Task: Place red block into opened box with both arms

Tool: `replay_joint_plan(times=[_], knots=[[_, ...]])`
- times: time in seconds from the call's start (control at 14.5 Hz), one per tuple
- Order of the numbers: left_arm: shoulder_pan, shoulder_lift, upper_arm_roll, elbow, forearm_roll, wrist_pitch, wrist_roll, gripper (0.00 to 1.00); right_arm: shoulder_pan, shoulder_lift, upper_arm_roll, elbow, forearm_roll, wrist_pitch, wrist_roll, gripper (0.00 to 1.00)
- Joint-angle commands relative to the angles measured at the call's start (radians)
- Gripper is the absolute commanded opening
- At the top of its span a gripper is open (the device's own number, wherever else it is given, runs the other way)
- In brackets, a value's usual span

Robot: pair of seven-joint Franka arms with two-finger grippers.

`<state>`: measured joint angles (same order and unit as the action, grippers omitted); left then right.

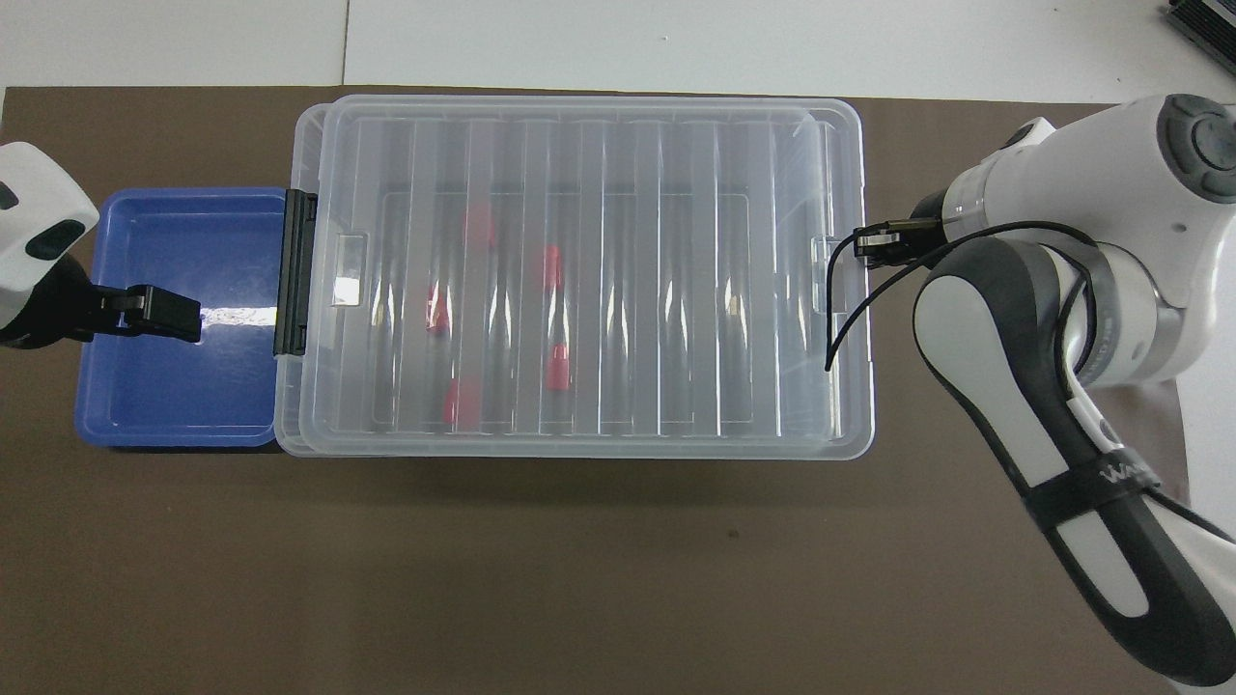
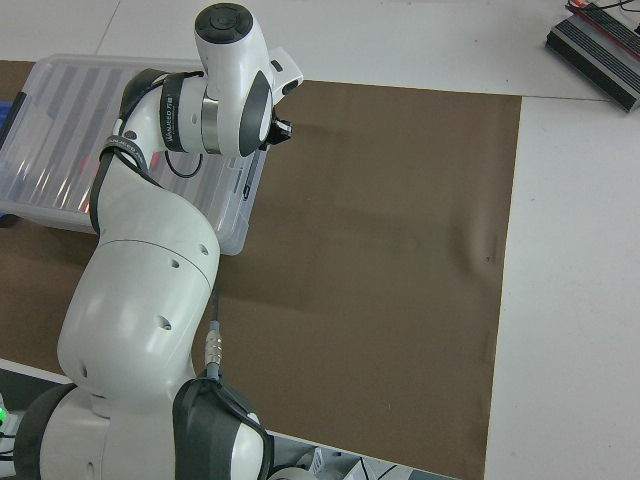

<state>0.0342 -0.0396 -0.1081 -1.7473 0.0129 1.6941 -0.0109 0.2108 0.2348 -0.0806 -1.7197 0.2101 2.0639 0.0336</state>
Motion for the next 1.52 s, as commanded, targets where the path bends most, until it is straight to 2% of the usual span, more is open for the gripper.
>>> replay_joint_plan(times=[0.0, 0.34, 0.41, 0.48, 0.69, 0.9, 1.1, 1.31, 1.45], knots=[[0.006, -0.034, 0.002, -0.041, -0.019, 0.029, 0.009, 1.0, 0.004, -0.011, 0.001, -0.018, 0.046, -0.004, 0.002, 0.0], [0.007, -0.04, 0.002, -0.05, -0.019, 0.039, 0.009, 1.0, 0.001, -0.009, -0.002, -0.015, 0.042, -0.008, -0.001, 0.0], [0.007, -0.04, 0.002, -0.05, -0.019, 0.039, 0.009, 1.0, -0.007, -0.008, -0.002, -0.011, 0.029, -0.016, 0.0, 0.2], [0.007, -0.04, 0.002, -0.052, -0.019, 0.039, 0.009, 1.0, -0.008, -0.011, -0.008, -0.011, 0.013, -0.021, 0.003, 0.99], [0.006, -0.042, 0.002, -0.057, -0.019, 0.045, 0.009, 1.0, -0.008, -0.031, -0.01, 0.003, -0.182, -0.03, 0.046, 1.0], [0.007, -0.042, 0.002, -0.058, -0.019, 0.045, 0.009, 1.0, -0.01, -0.072, -0.013, 0.031, -0.271, -0.108, 0.153, 1.0], [0.007, -0.042, 0.002, -0.058, -0.019, 0.047, 0.009, 1.0, -0.045, -0.13, -0.013, 0.084, -0.273, -0.255, 0.167, 1.0], [0.009, -0.042, 0.002, -0.058, -0.019, 0.047, 0.009, 1.0, -0.093, -0.224, -0.013, 0.091, -0.258, -0.394, 0.166, 1.0], [0.009, -0.042, 0.002, -0.058, -0.019, 0.047, 0.009, 1.0, -0.117, -0.252, -0.014, 0.1, -0.25, -0.471, 0.158, 1.0]])
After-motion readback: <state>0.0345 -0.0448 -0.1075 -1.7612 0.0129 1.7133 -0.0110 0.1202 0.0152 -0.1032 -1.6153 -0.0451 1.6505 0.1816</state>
